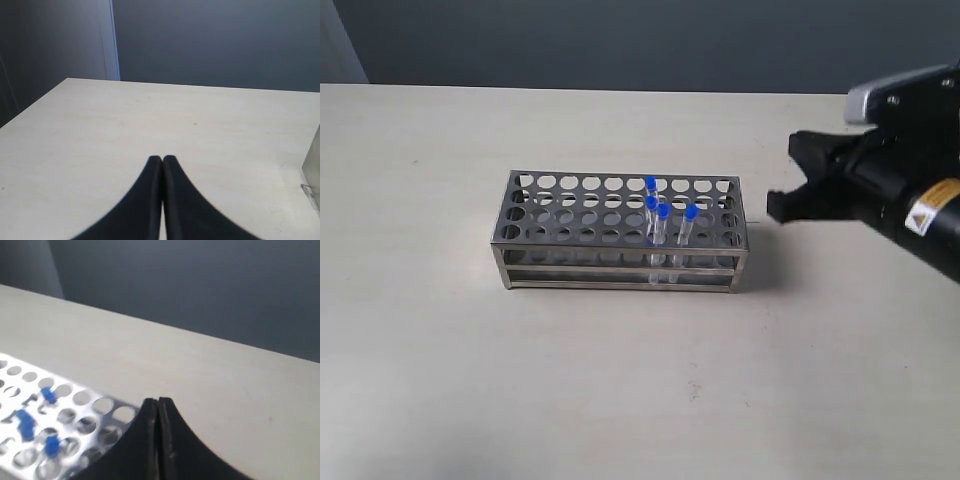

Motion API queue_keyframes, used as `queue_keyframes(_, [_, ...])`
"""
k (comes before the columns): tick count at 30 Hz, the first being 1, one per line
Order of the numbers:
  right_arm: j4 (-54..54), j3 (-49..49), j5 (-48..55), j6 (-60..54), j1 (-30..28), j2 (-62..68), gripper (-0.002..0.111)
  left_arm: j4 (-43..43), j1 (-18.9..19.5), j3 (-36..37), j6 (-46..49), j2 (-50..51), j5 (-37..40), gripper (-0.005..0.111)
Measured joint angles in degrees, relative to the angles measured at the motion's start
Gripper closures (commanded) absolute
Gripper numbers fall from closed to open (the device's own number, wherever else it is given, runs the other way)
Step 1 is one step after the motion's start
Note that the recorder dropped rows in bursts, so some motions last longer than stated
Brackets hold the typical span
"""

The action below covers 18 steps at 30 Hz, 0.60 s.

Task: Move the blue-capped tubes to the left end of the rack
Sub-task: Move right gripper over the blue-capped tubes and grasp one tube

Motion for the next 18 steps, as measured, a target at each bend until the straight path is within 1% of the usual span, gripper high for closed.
queue_keyframes(2, [-5.1,3.2,-2.4,1.6,0.4,-0.7,0.095,0.0,0.0,0.0,0.0,0.0,0.0,0.106])
queue_keyframes(3, [-6.9,3.9,-2.7,2.2,0.5,-0.8,0.086,0.0,0.0,0.0,0.0,0.0,0.0,0.106])
queue_keyframes(6, [-12.4,4.7,-2.8,4.0,0.6,-0.8,0.063,0.0,0.0,0.0,0.0,0.0,0.0,0.106])
queue_keyframes(7, [-13.8,4.7,-3.0,4.5,0.6,-0.8,0.057,0.0,0.0,0.0,0.0,0.0,0.0,0.106])
queue_keyframes(8, [-14.3,4.7,-3.4,4.9,0.6,-0.8,0.054,0.0,0.0,0.0,0.0,0.0,0.0,0.106])
queue_keyframes(14, [-16.5,4.7,-5.5,6.2,0.6,0.2,0.054,0.0,0.0,0.0,0.0,0.0,0.0,0.106])
queue_keyframes(18, [-20.5,4.7,-13.1,8.9,0.6,4.6,0.054,0.0,0.0,0.0,0.0,0.0,0.0,0.106])
